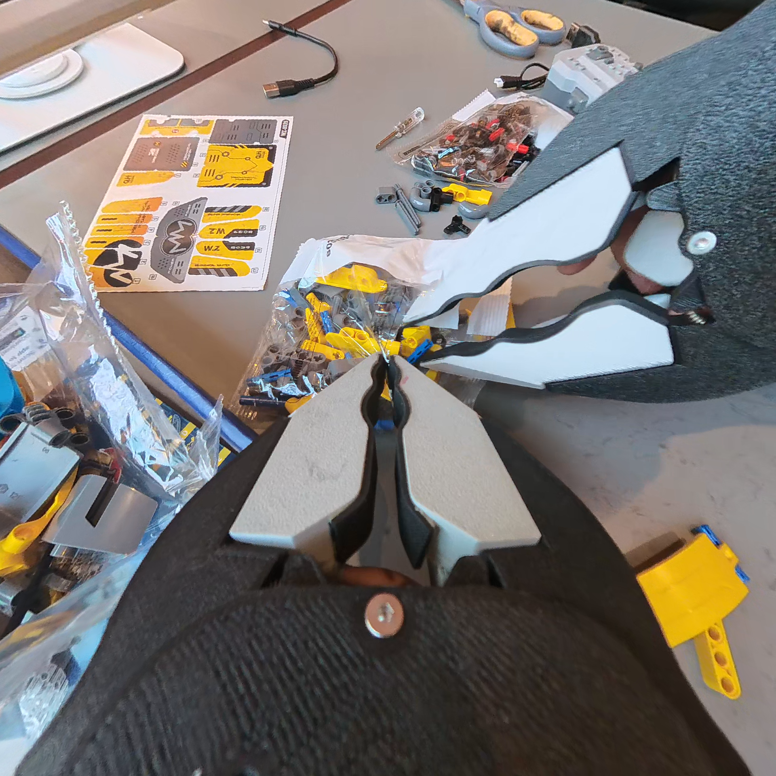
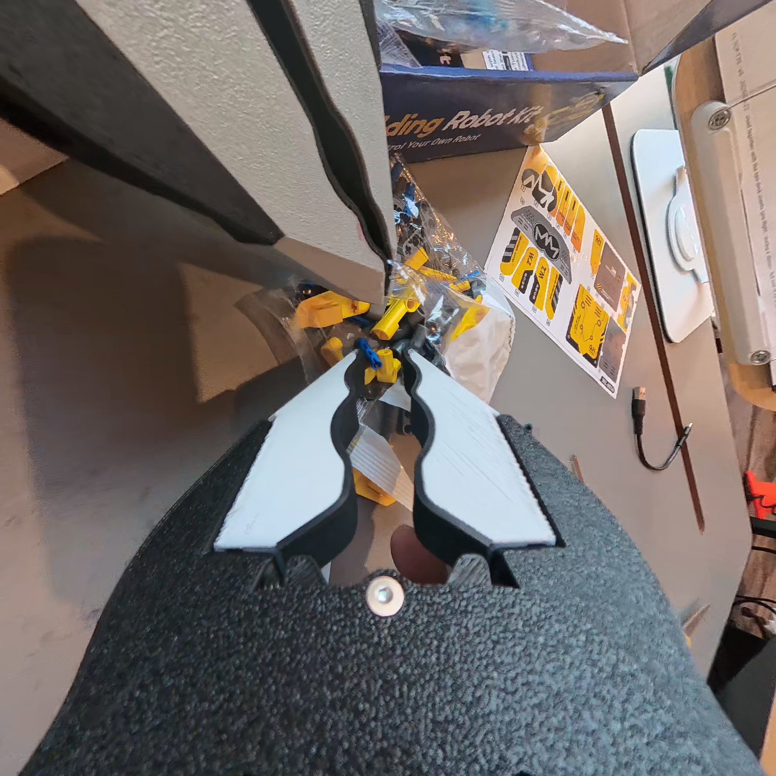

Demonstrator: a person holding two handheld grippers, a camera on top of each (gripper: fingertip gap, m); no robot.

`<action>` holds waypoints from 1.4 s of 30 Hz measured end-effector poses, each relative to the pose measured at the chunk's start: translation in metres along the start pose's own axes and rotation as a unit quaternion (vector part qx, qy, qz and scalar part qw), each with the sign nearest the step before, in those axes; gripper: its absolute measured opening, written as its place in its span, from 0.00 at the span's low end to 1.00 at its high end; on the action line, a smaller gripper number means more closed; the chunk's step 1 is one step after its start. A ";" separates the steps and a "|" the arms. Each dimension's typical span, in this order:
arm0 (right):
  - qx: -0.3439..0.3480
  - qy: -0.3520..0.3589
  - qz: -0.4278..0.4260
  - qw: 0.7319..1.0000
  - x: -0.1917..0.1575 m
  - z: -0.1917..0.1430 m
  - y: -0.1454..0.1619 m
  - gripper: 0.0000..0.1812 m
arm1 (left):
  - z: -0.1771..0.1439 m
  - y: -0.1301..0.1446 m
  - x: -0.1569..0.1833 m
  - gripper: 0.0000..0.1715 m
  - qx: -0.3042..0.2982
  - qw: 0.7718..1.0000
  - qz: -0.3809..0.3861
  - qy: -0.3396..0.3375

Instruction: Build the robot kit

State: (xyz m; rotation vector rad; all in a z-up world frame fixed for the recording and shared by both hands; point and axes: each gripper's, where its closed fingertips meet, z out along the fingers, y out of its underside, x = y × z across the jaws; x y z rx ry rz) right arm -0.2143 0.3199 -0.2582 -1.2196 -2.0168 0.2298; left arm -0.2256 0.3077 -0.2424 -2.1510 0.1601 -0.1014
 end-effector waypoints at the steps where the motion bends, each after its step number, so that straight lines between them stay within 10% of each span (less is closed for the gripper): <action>1: -0.002 0.001 -0.006 1.000 -0.001 0.000 0.000 0.09 | 0.000 0.000 0.000 0.00 -0.001 1.000 0.000 0.000; 23: 0.024 -0.034 -0.012 0.999 0.001 -0.032 -0.011 0.02 | -0.001 -0.001 -0.002 0.00 0.003 1.000 -0.003 -0.005; 42: -0.007 -0.337 -0.021 0.941 -0.105 -0.066 0.007 0.03 | 0.000 0.000 -0.003 0.00 0.002 1.000 -0.002 -0.005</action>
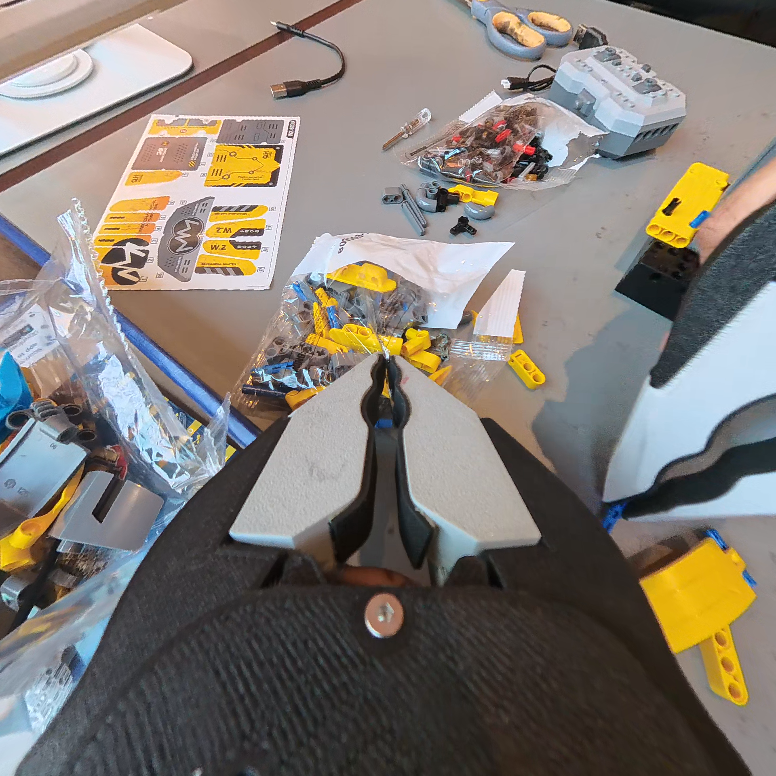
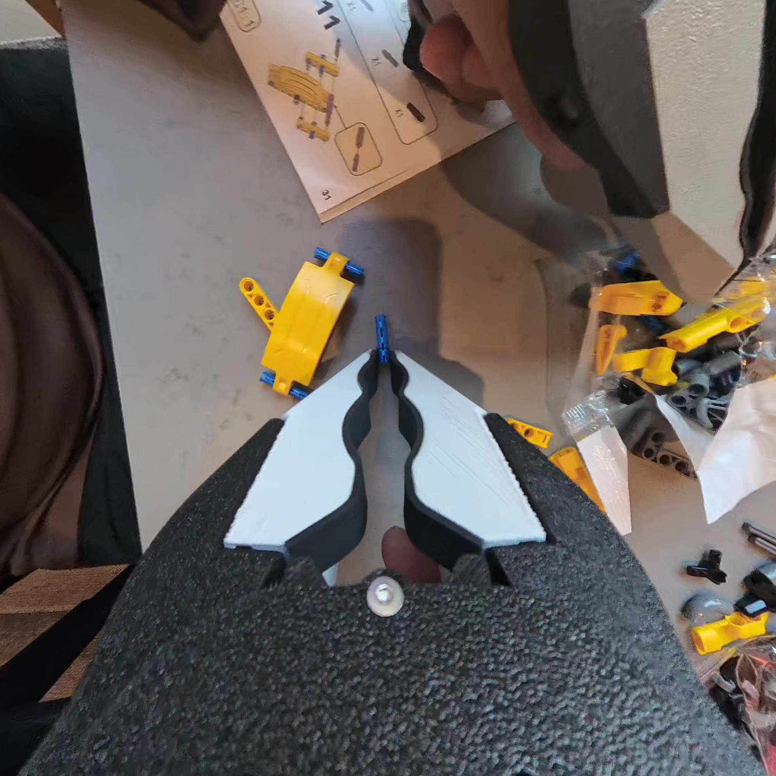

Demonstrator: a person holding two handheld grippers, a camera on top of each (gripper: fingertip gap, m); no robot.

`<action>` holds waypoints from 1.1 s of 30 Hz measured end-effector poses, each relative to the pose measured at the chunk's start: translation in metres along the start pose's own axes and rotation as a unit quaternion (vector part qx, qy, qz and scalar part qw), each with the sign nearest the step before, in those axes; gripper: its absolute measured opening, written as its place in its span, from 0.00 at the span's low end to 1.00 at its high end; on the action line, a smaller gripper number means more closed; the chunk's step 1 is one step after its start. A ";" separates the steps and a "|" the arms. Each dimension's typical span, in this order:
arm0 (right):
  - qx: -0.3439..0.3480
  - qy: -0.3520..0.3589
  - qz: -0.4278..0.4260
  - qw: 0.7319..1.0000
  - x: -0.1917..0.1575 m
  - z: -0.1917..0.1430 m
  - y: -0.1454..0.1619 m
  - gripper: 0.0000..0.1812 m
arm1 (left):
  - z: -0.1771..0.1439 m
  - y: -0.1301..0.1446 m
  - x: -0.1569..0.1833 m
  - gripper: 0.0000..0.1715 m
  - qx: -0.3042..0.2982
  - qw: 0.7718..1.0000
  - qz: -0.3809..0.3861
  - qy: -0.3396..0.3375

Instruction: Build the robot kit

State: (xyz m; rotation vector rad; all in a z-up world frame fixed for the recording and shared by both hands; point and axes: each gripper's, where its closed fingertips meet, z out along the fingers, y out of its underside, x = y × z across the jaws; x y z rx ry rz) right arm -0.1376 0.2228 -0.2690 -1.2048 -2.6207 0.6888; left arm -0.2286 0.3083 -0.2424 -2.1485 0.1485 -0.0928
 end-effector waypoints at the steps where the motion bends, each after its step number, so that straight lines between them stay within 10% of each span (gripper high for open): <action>1: 0.000 -0.002 -0.004 1.000 -0.002 0.000 0.000 0.03 | 0.000 0.000 0.000 0.00 0.000 1.000 -0.001 0.001; 13: 0.034 0.006 0.014 0.999 0.005 -0.024 -0.002 0.08 | -0.001 0.000 0.002 0.00 0.002 1.000 0.004 0.010; 33: 0.122 0.247 0.139 0.951 0.107 -0.023 -0.025 0.03 | -0.004 -0.003 -0.003 0.00 0.008 1.000 -0.001 0.002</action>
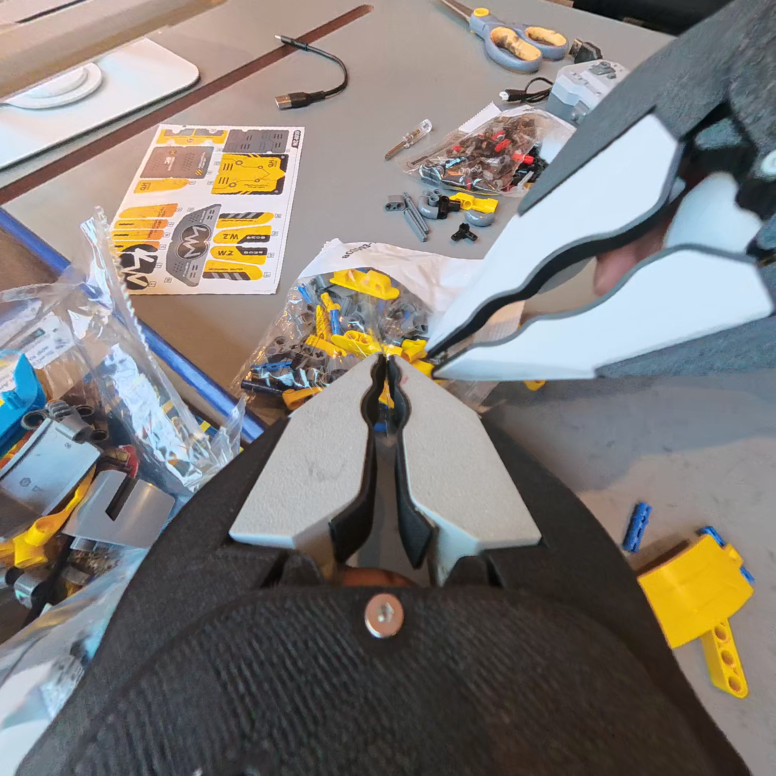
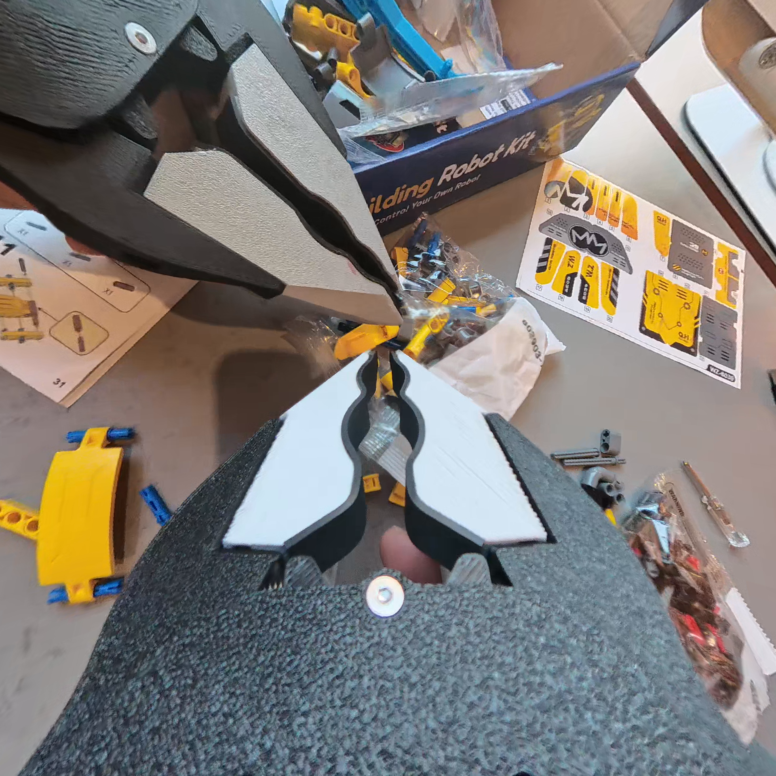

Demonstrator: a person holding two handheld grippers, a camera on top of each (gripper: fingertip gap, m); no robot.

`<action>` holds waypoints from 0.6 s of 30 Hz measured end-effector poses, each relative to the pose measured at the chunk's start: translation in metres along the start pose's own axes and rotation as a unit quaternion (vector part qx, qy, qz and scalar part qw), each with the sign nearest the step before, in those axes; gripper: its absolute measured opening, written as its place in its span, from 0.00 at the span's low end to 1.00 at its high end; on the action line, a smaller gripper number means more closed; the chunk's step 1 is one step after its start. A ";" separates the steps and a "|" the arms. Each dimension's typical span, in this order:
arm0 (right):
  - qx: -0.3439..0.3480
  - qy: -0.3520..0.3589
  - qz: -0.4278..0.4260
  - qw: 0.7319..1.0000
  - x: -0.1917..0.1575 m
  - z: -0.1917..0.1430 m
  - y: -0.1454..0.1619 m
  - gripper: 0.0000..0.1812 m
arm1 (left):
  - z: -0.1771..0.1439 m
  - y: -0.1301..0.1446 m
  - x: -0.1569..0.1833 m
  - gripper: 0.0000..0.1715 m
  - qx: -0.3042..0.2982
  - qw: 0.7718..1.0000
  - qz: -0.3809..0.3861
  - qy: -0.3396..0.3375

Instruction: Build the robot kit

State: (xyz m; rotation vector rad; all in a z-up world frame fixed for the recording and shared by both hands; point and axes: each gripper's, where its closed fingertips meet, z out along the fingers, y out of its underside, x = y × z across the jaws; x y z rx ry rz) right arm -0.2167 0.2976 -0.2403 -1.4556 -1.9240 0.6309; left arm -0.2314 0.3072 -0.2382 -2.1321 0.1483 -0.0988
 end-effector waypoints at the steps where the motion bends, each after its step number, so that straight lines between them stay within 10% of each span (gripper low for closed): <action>1: 0.000 -0.003 0.001 1.000 -0.002 0.002 0.001 0.03 | 0.001 0.000 0.001 0.00 -0.001 1.000 0.000 0.001; 18: -0.016 0.014 0.000 1.000 0.001 0.010 0.006 0.04 | 0.005 0.000 -0.003 0.00 -0.024 0.992 0.080 -0.097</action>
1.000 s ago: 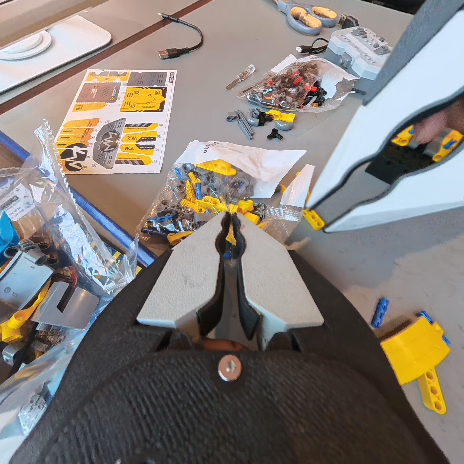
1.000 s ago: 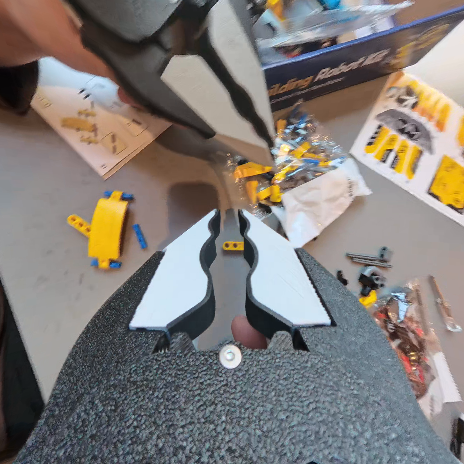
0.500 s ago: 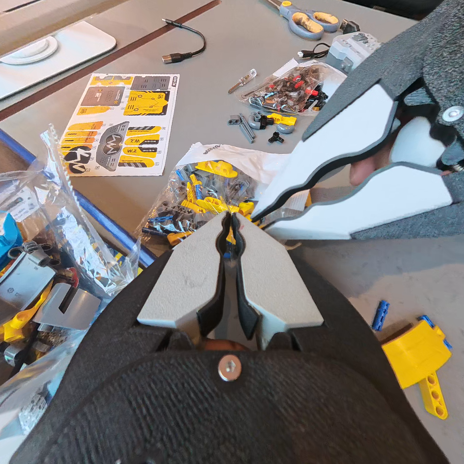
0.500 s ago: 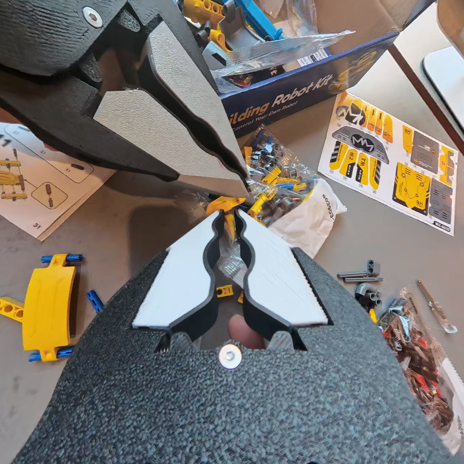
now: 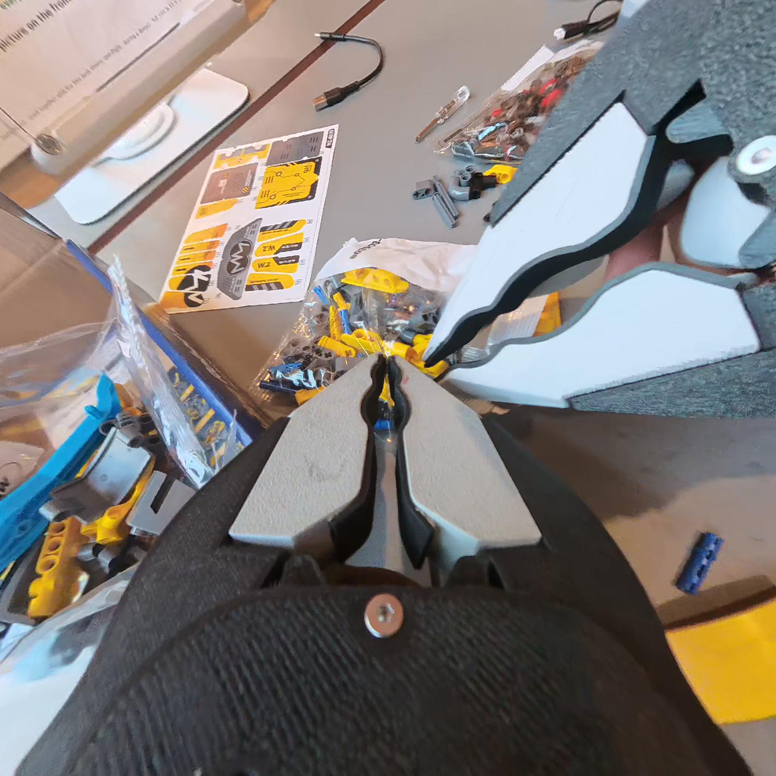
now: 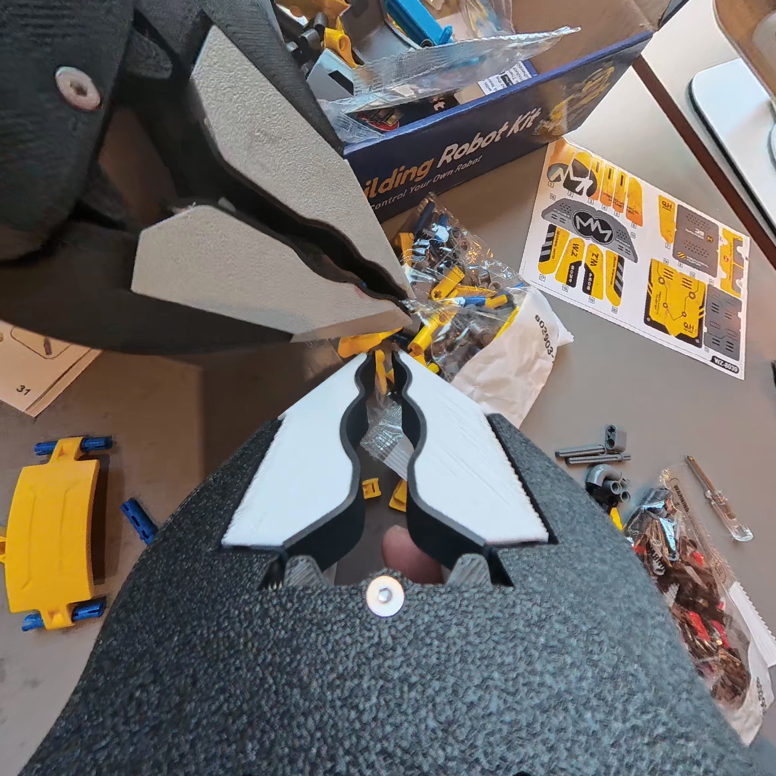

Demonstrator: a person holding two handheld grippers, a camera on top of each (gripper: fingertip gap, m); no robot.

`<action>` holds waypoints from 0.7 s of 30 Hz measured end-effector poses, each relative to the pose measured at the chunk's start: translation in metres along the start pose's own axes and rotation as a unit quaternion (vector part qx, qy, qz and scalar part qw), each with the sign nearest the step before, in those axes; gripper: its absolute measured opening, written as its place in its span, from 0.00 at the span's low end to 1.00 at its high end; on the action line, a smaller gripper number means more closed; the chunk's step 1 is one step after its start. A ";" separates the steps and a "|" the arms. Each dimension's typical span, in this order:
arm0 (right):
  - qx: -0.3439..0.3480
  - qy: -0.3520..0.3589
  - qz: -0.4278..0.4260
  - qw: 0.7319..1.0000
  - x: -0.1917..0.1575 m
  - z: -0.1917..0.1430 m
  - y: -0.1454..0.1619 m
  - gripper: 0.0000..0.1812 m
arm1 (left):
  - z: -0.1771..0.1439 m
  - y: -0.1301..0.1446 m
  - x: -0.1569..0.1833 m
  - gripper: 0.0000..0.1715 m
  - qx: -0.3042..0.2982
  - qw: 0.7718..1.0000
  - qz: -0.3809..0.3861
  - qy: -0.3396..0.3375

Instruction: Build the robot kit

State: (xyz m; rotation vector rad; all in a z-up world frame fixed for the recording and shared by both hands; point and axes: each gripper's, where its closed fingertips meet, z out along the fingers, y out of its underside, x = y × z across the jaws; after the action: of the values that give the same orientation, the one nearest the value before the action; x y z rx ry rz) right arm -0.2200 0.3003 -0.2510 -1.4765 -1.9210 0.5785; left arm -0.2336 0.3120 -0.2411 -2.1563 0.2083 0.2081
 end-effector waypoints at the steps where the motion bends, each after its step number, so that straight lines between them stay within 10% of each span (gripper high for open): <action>1: 0.001 0.000 0.002 1.000 0.000 0.000 -0.001 0.04 | 0.000 0.000 0.001 0.00 -0.001 1.000 0.007 -0.006; 21: 0.002 0.001 0.010 1.000 0.005 -0.001 0.001 0.05 | 0.000 -0.003 0.000 0.09 0.000 1.000 0.020 -0.022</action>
State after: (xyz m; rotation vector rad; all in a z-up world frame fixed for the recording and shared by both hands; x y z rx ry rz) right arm -0.2195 0.3057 -0.2497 -1.4940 -1.9045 0.5894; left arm -0.2326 0.3135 -0.2386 -2.1472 0.2262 0.2770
